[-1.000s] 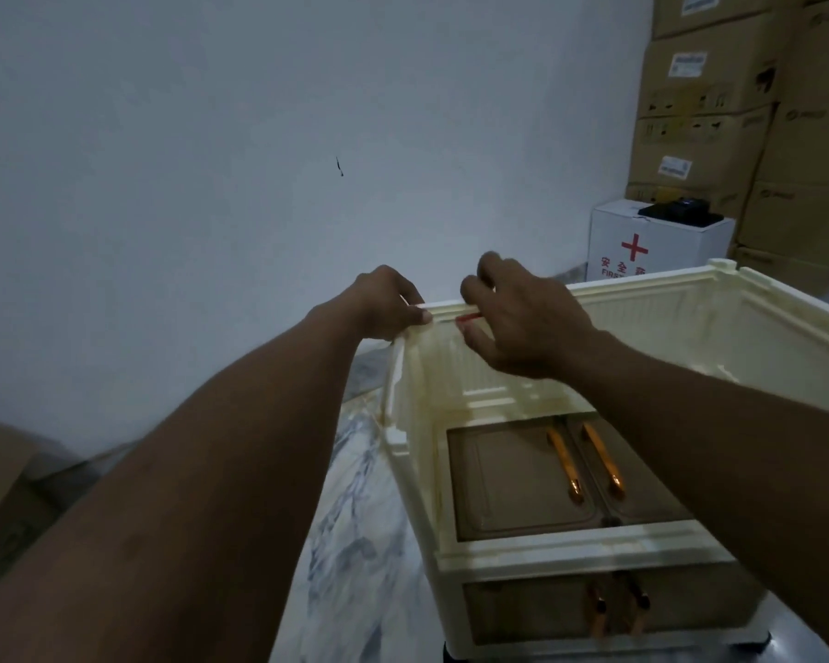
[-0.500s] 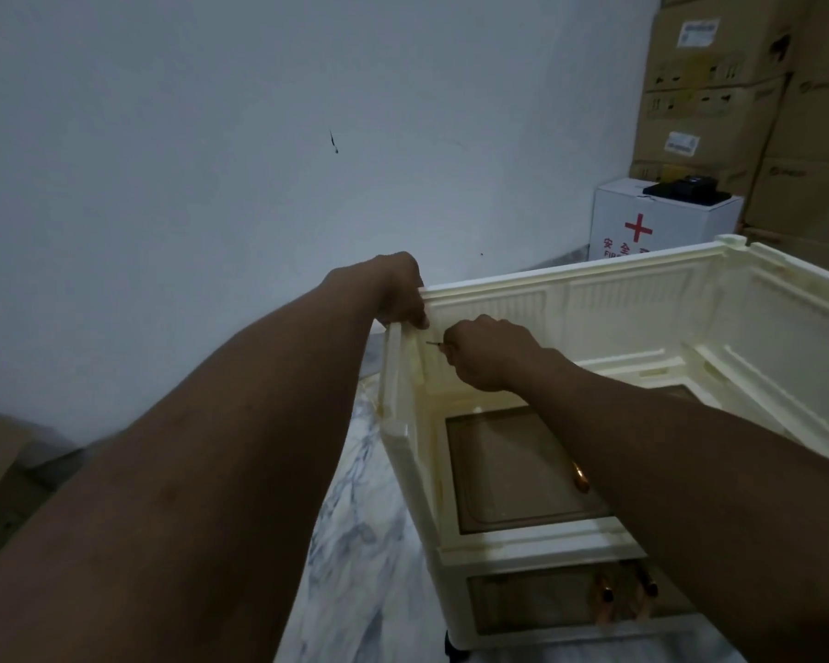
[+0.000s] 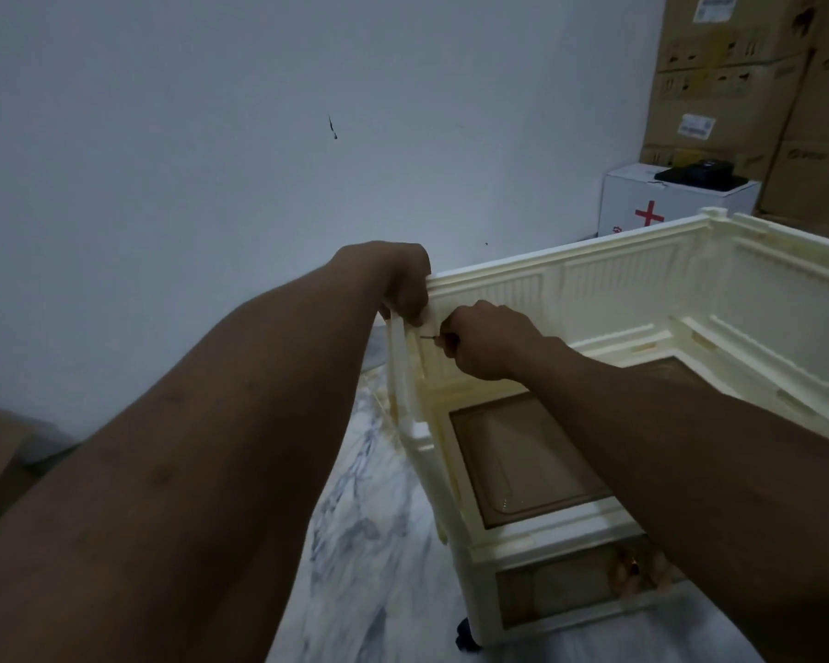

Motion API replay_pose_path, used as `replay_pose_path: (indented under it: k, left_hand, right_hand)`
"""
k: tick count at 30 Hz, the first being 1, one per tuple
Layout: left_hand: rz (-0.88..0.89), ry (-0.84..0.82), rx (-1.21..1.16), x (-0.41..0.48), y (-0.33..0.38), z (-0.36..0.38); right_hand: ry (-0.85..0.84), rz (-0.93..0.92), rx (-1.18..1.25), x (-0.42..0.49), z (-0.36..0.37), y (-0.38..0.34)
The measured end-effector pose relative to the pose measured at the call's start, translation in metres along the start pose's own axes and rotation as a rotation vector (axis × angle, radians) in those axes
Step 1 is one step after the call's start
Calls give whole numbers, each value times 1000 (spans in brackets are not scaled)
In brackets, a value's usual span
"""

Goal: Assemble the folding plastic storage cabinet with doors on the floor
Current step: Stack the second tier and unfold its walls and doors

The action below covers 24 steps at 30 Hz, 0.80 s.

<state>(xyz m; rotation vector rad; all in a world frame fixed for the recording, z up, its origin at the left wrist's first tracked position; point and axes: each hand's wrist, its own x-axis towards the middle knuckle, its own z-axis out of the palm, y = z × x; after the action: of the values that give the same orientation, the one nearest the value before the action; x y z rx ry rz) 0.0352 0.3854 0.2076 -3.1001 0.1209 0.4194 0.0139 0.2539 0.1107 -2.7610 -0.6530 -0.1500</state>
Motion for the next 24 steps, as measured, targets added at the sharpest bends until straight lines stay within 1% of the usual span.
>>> replay_pose_path:
  k: [3,5,7,10,12,14,16,18,24]
  left_hand:
    - [-8,-9,-60,0,-1,0]
    - [-33,-29,-146,1,-2,2]
    - [-82,-96,-330,0,-7,6]
    - [-186,-244,-691,-2,-16,14]
    - [-227,-304,-918,-2,-25,19]
    - [-234,-364,-1098,-2,-32,27]
    - [-202,-449,-1233,2,-39,38]
    - [-187,-465,-1273,5,-44,45]
    - [-149,-436,-1230,0,-46,45]
  right_hand:
    - [5,11,32,-1,2,0]
    - [-7,15,69,-4,6,1]
    - [-46,25,94,-9,13,4]
    - [-98,35,85,-13,28,8]
    - [-100,26,88,-13,34,10]
    - [-85,16,87,-10,37,12]
    - [-62,10,80,-7,38,13]
    - [-39,1,79,-5,41,13]
    - [-23,-25,93,-1,46,13]
